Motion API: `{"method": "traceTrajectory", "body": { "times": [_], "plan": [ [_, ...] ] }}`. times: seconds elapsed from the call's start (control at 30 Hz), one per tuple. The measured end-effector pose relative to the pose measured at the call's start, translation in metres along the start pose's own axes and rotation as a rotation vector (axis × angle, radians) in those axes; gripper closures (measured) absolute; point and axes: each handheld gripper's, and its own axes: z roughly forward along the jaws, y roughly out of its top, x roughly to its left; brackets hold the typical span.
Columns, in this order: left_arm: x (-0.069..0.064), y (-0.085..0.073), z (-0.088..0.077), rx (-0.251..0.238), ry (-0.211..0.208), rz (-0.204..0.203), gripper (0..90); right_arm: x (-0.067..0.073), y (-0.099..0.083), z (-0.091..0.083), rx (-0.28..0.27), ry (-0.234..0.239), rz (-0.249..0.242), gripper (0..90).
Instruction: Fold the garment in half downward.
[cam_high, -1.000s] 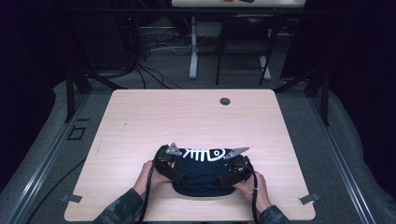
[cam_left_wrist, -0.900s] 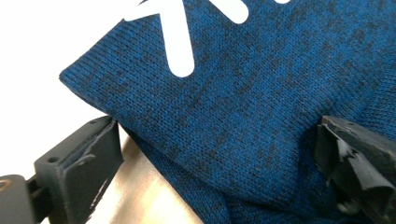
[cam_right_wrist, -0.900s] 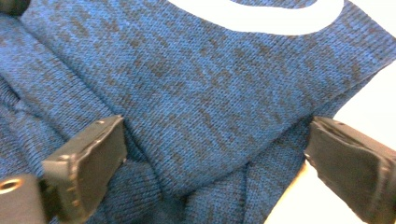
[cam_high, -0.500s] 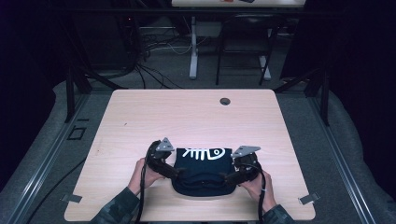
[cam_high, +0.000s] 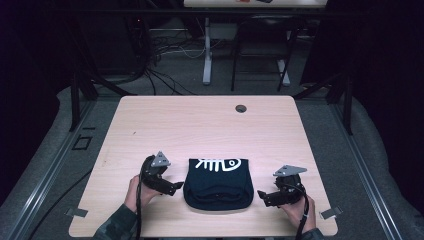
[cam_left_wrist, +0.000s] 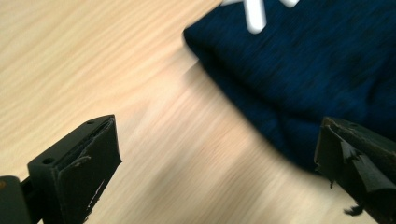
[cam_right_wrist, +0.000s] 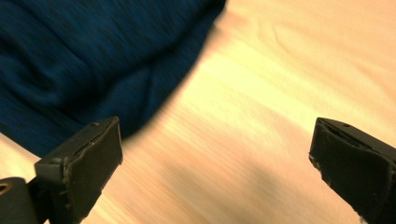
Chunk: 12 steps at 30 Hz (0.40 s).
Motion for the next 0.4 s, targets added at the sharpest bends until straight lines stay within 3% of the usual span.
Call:
{"method": "traceTrajectory", "body": {
  "times": [0.2, 0.4],
  "plan": [
    [0.007, -0.012, 0.015, 0.049, 0.007, -0.021, 0.2, -0.007, -0.011, 0.016, 0.054, -0.006, 0.000, 3.4],
    [0.012, -0.014, 0.020, 0.042, 0.019, -0.027, 0.1, -0.010, -0.014, 0.022, 0.015, -0.025, -0.014, 0.0]
  ]
}}
